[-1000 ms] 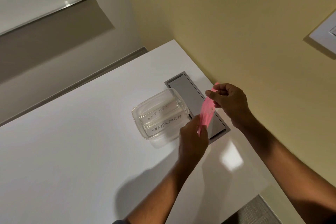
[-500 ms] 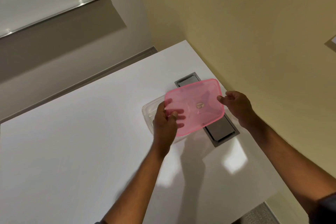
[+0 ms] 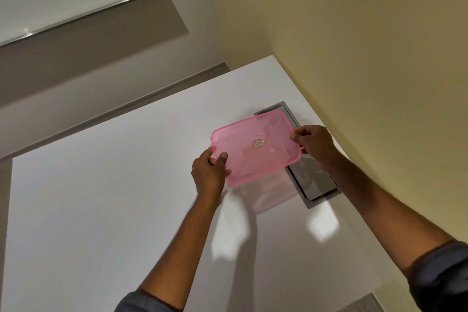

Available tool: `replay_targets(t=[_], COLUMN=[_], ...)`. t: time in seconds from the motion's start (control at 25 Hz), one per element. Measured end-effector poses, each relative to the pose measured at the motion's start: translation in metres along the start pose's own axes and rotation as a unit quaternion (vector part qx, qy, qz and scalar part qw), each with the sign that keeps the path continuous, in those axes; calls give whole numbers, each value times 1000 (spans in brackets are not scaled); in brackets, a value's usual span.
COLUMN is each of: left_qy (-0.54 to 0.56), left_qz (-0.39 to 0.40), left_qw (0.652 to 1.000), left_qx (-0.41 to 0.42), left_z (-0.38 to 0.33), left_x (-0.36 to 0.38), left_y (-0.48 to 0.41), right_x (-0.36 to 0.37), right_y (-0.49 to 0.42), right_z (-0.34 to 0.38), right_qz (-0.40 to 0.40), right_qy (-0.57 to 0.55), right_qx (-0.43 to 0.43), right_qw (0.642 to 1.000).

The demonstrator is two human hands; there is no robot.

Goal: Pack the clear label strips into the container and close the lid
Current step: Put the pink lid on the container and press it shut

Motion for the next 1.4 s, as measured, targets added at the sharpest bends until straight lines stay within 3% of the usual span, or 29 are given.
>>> replay_targets(t=[0.4,0.8,1.08,1.24,1.4], left_qy=[-123,-136,-87,-26,43], left_qz=[-48,-52,-23,-8,77], left_qw=[991,989,995,992,976], left_qx=[-21,-20,-49,-124,-200], left_z=[21,37,49,70,90], left_x=[-15,-16,-17,-19,-11], left_y=[-33,-49,-53,-50,-39], right_x=[36,46,45,40,35], right_y=[-10,-10,-5,2,12], right_z=[2,2,1,-6,-22], right_qz=[31,38,38,27,8], right_qy=[111,164,176,171,142], right_qx=[-30,-49,-61,-43,12], right_qw=[993,985,982,984,990])
Point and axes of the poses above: each hand's wrist, its own y-axis away from the middle knuckle, its own x-axis out of the palm, z = x × y, the point moved 7 cm from there along -y, towards the middle knuckle, and after that the axes turned 14 degrees about -x, right-handed, at the moved point
